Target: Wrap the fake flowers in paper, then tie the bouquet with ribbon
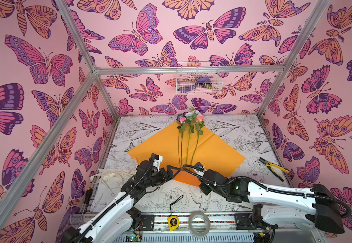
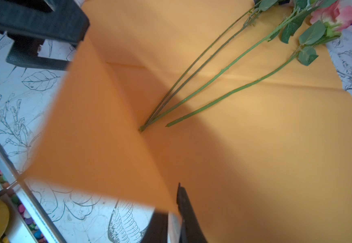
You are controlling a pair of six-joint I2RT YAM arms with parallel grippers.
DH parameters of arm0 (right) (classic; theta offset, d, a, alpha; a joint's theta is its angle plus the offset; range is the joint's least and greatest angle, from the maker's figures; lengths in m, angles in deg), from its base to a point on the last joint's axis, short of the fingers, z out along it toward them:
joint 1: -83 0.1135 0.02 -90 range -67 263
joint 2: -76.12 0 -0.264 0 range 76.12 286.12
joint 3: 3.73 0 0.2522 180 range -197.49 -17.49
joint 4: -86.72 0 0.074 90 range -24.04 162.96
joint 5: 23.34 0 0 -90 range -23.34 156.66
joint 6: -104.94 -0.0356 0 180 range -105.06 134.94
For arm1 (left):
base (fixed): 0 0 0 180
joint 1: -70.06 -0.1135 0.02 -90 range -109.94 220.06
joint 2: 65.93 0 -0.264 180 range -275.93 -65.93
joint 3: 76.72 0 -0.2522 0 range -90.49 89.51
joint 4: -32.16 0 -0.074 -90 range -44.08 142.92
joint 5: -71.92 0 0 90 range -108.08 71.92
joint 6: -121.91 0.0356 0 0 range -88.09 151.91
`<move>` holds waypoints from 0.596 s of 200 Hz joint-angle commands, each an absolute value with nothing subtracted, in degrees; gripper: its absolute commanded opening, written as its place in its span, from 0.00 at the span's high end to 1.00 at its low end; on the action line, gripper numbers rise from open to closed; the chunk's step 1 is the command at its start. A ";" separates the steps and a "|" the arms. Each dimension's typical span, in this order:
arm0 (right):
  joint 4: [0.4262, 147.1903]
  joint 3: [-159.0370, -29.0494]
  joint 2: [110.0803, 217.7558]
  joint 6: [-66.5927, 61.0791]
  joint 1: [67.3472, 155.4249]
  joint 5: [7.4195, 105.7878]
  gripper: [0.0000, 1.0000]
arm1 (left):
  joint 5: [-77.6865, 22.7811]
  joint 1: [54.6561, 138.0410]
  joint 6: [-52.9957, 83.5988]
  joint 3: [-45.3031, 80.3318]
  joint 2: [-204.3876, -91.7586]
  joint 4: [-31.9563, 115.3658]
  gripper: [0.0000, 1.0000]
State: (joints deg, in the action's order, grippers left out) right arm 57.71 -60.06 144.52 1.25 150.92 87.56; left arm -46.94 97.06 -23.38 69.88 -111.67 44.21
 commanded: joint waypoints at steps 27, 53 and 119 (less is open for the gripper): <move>59.00 -65.44 150.37 6.84 147.60 85.09 1.00 | -41.44 96.69 -24.78 73.26 -104.61 50.22 0.04; 58.50 -68.27 153.26 9.41 144.21 79.35 1.00 | -39.58 96.69 -24.83 73.88 -102.22 52.62 0.05; 51.67 -77.11 160.09 17.31 138.72 67.81 1.00 | -31.31 96.69 -24.40 72.98 -95.65 62.42 0.09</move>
State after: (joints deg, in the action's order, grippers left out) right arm 56.01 -73.24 157.83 11.78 139.36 73.97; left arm -36.91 96.98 -25.15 74.25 -98.22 55.47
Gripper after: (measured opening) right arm 0.047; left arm 0.916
